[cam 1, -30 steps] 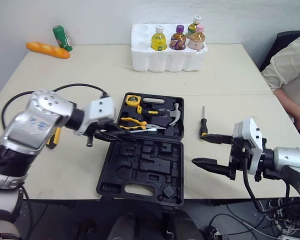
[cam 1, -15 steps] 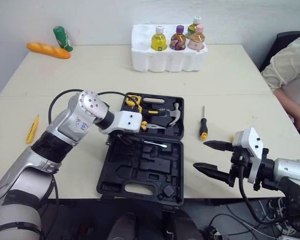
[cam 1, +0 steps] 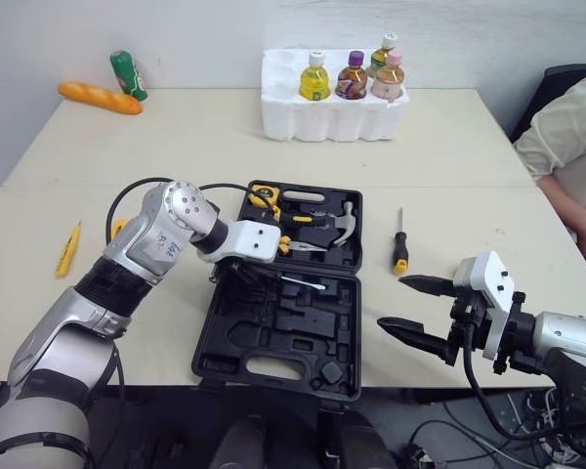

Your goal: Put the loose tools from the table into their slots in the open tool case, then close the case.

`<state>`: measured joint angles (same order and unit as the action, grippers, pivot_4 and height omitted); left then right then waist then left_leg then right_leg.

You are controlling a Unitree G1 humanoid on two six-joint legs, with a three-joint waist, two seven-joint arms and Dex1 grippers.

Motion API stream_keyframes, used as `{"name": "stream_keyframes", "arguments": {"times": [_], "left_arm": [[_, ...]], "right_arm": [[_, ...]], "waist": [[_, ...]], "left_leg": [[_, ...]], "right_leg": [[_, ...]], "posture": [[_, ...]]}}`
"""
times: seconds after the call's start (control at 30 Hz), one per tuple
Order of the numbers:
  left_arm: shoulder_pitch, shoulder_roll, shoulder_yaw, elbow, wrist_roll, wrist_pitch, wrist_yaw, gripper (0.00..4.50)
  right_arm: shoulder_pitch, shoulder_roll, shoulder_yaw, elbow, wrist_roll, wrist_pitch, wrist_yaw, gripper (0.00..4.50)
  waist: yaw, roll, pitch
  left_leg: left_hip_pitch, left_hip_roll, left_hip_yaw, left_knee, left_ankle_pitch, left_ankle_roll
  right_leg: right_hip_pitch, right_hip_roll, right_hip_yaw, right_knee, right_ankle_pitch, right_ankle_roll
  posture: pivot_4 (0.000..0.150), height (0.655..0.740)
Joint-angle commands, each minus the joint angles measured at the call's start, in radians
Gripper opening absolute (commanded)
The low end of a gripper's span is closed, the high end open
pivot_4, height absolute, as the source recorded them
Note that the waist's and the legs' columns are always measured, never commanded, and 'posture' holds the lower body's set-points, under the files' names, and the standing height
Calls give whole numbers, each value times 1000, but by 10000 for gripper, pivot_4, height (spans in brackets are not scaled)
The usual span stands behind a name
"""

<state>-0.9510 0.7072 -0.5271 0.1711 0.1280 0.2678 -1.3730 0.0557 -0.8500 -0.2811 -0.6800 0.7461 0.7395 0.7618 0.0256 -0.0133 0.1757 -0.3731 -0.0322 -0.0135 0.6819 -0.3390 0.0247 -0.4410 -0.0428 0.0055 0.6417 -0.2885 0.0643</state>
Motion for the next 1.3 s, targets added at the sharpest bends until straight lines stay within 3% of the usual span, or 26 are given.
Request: {"name": "stream_keyframes", "arguments": {"times": [0.03, 0.1, 0.2, 0.23, 0.3, 0.4, 0.53, 1.0, 1.3], "left_arm": [[-16, 17, 53, -20, -23, 2, -33, 32051], [-27, -10, 93, 3, -68, 20, -27, 40989], [-17, -49, 152, 81, -132, 2, -27, 40989], [-10, -69, 175, 144, -137, -27, 6, 36576], [32, -101, 238, 235, -204, -131, -9, 32273], [76, -145, 331, 324, -306, -161, -43, 19077], [147, -197, 383, 370, -333, -222, -3, 264], [205, -220, 400, 394, -316, -236, 33, 264], [222, -178, 295, 456, -168, -274, 48, 264]], "right_arm": [[-1, 2, -20, -29, 14, -20, 2, 45000], [0, -1, -16, -24, 11, -20, 7, 45000], [-1, -3, -14, -20, 8, -21, 12, 45000], [-5, -4, -11, -18, 9, -20, 12, 45000], [-16, -4, -5, -14, 9, -17, 13, 45000], [-25, -6, 3, -10, 10, -16, 20, 45000], [-40, -8, 18, -2, 7, -14, 29, 45000], [-60, -17, 24, 12, 21, 2, 33, 45000], [-52, -24, 28, 16, 16, 5, 38, 45000]], "waist": [[0, 0, 0], [0, 0, 0], [0, 0, 0], [-2, 0, 0], [-4, 0, 0], [-9, 0, 0], [-2, 0, 0], [-3, 0, 0], [-2, 0, -1]], "left_leg": [[0, 0, 0, 0, 0, 0], [0, 0, 0, 0, 0, 0], [0, 0, 0, 1, 0, 0], [0, 0, 0, 1, 0, 0], [1, 0, 0, 1, 0, 0], [1, 0, 0, 1, 0, 0], [1, 0, 0, 2, 0, 0], [1, 0, 0, 2, 0, -1], [2, 0, 0, 2, 0, -1]], "right_leg": [[0, 0, 0, 0, 0, 0], [0, 0, 0, 1, 0, 0], [0, 0, 0, 1, 0, 0], [0, 0, 0, 1, 0, 0], [0, 0, 0, 2, 0, 0], [0, 1, 0, 2, 0, 0], [0, 0, 0, 2, 0, 0], [0, 0, 0, 2, 0, 1], [1, 0, 0, 2, 0, 1]], "posture": [[1500, 7367], [1500, 7367], [1500, 7367], [1500, 7367], [1500, 7367], [1500, 7367], [1500, 7367], [1500, 7367], [1500, 7367]]}}
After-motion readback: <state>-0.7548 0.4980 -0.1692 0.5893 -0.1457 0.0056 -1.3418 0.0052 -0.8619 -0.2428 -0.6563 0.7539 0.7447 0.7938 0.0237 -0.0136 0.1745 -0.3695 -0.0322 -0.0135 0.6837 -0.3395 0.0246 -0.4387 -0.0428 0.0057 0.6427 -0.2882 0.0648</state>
